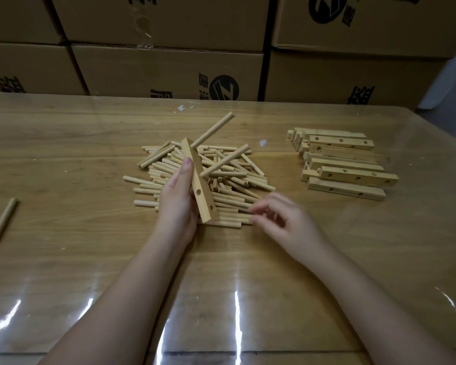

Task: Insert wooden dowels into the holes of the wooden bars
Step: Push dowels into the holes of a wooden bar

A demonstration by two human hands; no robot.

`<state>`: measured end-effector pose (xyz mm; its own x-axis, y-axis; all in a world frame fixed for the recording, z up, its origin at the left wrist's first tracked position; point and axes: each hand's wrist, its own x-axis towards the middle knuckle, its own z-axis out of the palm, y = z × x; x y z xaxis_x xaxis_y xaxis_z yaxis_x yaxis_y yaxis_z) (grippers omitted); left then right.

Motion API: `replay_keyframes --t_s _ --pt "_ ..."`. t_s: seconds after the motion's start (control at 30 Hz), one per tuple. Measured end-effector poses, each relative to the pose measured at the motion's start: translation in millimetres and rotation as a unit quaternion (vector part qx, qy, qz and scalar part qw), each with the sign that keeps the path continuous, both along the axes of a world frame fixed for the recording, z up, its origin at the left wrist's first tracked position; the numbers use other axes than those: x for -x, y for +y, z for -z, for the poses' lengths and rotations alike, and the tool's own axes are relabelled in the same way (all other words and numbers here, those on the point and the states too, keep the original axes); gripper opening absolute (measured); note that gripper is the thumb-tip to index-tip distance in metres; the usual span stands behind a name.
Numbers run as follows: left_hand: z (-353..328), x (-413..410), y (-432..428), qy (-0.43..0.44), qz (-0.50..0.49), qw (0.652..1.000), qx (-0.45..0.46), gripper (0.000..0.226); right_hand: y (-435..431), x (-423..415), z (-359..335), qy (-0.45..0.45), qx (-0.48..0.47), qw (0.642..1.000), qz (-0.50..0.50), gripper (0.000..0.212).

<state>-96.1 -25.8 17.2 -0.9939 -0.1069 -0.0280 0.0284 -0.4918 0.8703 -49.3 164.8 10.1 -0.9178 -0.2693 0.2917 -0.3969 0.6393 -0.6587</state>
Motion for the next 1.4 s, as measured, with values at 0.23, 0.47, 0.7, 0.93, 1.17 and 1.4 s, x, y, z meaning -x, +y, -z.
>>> replay_keyframes --t_s 0.23,0.47,0.7,0.93,1.17,1.4 --pt "6.1 1.9 2.2 0.033 0.029 0.999 0.007 0.021 -30.6 2.6 8.8 0.164 -0.235 0.957 -0.037 0.014" --pt "8.9 4.5 1.8 0.047 0.04 0.998 0.003 0.021 -35.8 5.1 15.6 0.12 -0.226 0.967 0.0 0.031" --pt "4.3 0.8 4.8 0.028 0.049 0.998 -0.003 0.023 -37.8 4.8 15.0 0.102 -0.243 0.964 -0.009 0.025" --pt "3.1 -0.4 4.8 0.009 0.032 0.999 -0.012 0.033 -6.7 2.7 -1.9 -0.148 0.131 0.979 0.057 0.008" --pt "1.1 -1.3 4.1 -0.011 0.028 0.999 -0.011 0.028 17.3 8.3 -9.5 -0.235 0.397 0.887 -0.005 0.012" --pt "4.1 1.4 7.3 -0.015 -0.003 1.0 -0.004 0.034 19.4 7.1 -8.9 -0.248 0.351 0.901 -0.063 0.028"
